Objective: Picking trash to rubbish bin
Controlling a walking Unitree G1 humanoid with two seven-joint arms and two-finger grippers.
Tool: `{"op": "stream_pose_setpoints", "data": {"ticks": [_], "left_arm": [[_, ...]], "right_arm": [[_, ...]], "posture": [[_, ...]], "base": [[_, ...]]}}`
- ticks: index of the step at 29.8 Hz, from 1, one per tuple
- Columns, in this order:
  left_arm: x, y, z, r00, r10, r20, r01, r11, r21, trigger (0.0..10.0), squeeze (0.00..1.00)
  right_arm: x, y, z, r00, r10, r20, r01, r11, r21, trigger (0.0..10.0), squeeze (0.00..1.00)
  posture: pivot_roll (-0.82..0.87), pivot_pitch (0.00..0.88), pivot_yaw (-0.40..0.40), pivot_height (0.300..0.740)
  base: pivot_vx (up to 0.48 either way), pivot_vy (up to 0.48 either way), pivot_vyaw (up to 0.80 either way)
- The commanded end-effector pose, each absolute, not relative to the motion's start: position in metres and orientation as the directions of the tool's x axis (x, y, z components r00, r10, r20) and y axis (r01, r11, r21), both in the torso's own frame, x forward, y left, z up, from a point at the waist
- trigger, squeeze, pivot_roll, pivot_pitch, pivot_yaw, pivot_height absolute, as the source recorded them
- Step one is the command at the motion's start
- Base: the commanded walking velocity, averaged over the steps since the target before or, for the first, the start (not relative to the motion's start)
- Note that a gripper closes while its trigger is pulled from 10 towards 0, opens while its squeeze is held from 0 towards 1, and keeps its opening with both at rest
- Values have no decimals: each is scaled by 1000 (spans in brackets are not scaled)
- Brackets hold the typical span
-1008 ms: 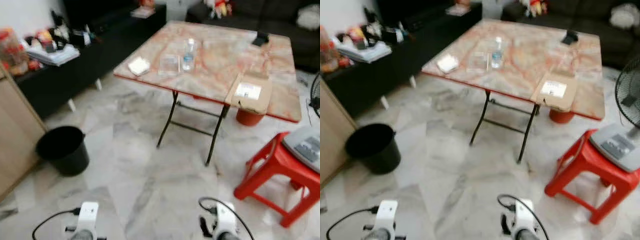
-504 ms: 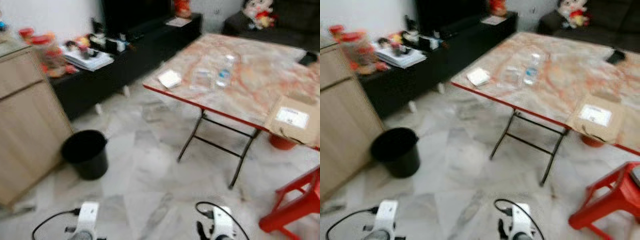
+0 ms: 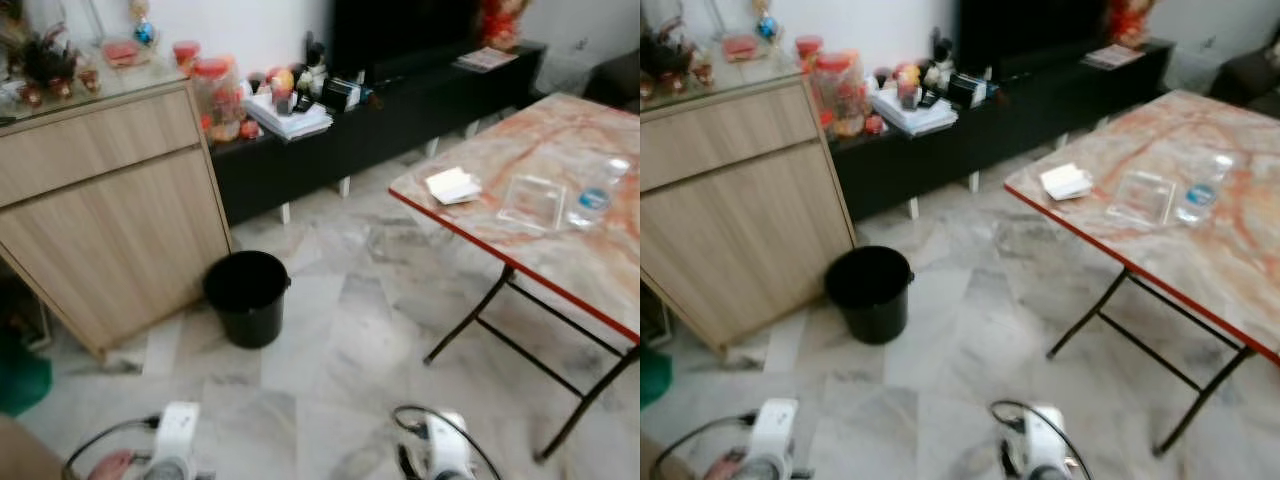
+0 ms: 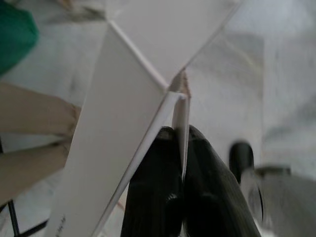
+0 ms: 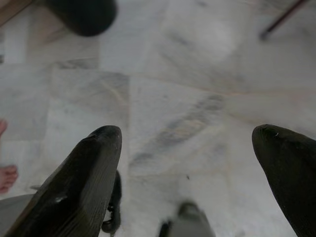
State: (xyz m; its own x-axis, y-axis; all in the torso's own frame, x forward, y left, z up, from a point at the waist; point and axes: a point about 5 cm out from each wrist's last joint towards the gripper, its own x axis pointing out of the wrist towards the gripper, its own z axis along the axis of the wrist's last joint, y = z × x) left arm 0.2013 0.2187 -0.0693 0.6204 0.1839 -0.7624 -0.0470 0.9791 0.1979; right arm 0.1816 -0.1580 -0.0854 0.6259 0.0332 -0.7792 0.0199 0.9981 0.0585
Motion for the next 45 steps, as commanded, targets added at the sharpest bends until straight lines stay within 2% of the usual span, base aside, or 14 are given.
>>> {"op": "stream_pose_setpoints", "data": {"ticks": [1, 15, 21, 28, 45], "left_arm": [[206, 212, -68, 632, 165, -757, -29, 981, 190, 10000, 0], [209, 214, -66, 642, 178, -746, -52, 981, 189, 10000, 0], [210, 214, -65, 645, 181, -742, -59, 980, 188, 10000, 0], [211, 213, -65, 648, 180, -740, -59, 981, 187, 10000, 0], [212, 213, -64, 651, 184, -736, -65, 980, 187, 10000, 0]], "right_arm": [[174, -169, -88, 605, 5, -796, 36, 999, 33, 10000, 0], [177, -168, -87, 616, -2, -788, 71, 996, 53, 10000, 0], [178, -167, -86, 621, 9, -783, 38, 998, 42, 10000, 0], [179, -167, -86, 624, 1, -781, 32, 999, 27, 10000, 0], [178, -167, -87, 620, -6, -784, 60, 997, 41, 10000, 0]], "posture": [[-71, 0, 24, 740], [-61, 30, 18, 740], [-53, 39, 17, 740], [-53, 42, 17, 740], [-52, 48, 15, 740]], "base": [[337, 0, 800], [337, 0, 0], [337, 0, 0], [338, 0, 749], [339, 0, 0]]}}
